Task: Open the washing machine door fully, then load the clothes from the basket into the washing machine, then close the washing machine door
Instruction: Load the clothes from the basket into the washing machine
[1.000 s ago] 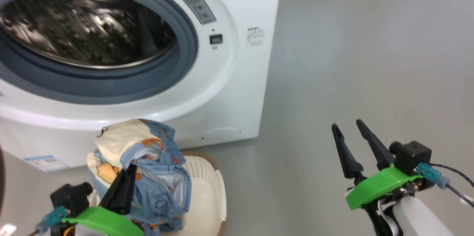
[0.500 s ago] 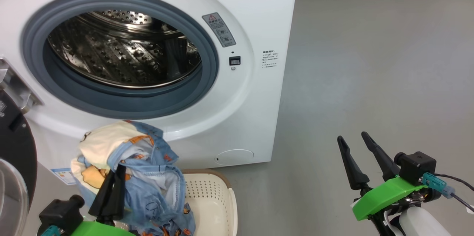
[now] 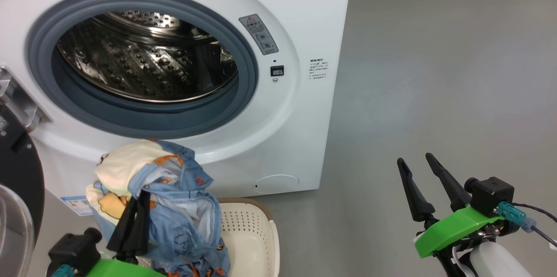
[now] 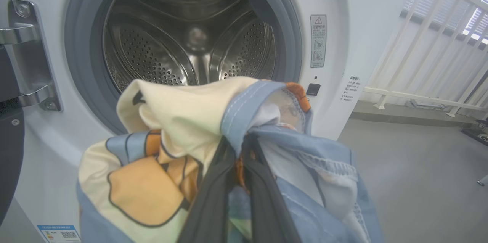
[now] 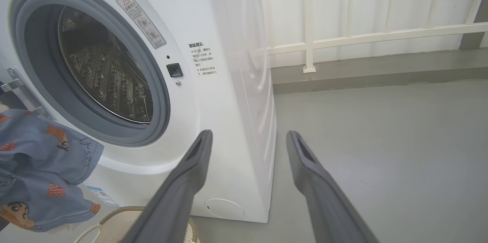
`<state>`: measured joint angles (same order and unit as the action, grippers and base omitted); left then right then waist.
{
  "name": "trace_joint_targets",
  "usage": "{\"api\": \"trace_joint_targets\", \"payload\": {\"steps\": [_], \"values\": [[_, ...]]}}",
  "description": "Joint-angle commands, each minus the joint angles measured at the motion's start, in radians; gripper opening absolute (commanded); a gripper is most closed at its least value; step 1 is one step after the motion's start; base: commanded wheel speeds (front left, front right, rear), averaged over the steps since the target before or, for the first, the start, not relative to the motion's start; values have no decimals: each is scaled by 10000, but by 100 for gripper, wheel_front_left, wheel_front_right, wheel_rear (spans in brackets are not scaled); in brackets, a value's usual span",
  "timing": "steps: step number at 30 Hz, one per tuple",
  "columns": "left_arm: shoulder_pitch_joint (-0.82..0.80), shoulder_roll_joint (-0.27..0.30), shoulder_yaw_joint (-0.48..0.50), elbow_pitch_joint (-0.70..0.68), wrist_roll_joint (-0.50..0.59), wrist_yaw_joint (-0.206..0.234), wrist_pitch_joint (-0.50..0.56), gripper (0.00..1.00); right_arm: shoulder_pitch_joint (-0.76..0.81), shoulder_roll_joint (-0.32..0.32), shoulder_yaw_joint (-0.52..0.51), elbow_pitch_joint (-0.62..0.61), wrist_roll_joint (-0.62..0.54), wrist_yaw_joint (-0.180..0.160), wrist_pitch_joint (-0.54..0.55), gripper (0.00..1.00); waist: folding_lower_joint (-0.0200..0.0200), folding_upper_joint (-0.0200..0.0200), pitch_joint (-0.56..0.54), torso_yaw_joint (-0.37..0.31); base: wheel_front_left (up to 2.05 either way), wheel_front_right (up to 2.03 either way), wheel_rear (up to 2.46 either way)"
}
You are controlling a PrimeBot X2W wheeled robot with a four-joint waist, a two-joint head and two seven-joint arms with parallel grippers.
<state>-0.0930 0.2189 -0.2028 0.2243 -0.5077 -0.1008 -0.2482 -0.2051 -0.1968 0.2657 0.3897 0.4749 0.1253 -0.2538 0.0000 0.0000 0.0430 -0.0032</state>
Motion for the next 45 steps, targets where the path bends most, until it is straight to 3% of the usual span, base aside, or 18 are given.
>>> {"api": "trace_joint_targets", "payload": {"steps": [1, 11, 22, 34, 45], "values": [[-387, 195, 381, -240, 116, -78, -135, 0, -59, -112, 142, -284, -81, 54, -80, 100, 0, 0, 50, 11, 0, 0, 0], [-2149, 476, 438, 545, 129, -214, -135, 0, -345, -34, 233, -436, -242, 54, -80, 100, 0, 0, 665, -245, 0, 0, 0], [-5843, 913, -23, 3464, -265, -292, -120, 0, -927, 295, 187, -700, -678, 54, -80, 100, 0, 0, 2307, -799, 0, 0, 0], [-9743, 2138, -1041, 6351, -1082, -297, -118, 0, -1707, 958, 45, -1253, -1424, 54, -80, 100, 0, 0, 4769, -1741, 0, 0, 0], [-11964, 3098, -1198, 7094, -943, -298, -133, 0, -1859, 1391, 17, -1790, -1778, 54, -80, 100, 0, 0, 6287, -2589, 0, 0, 0]]}}
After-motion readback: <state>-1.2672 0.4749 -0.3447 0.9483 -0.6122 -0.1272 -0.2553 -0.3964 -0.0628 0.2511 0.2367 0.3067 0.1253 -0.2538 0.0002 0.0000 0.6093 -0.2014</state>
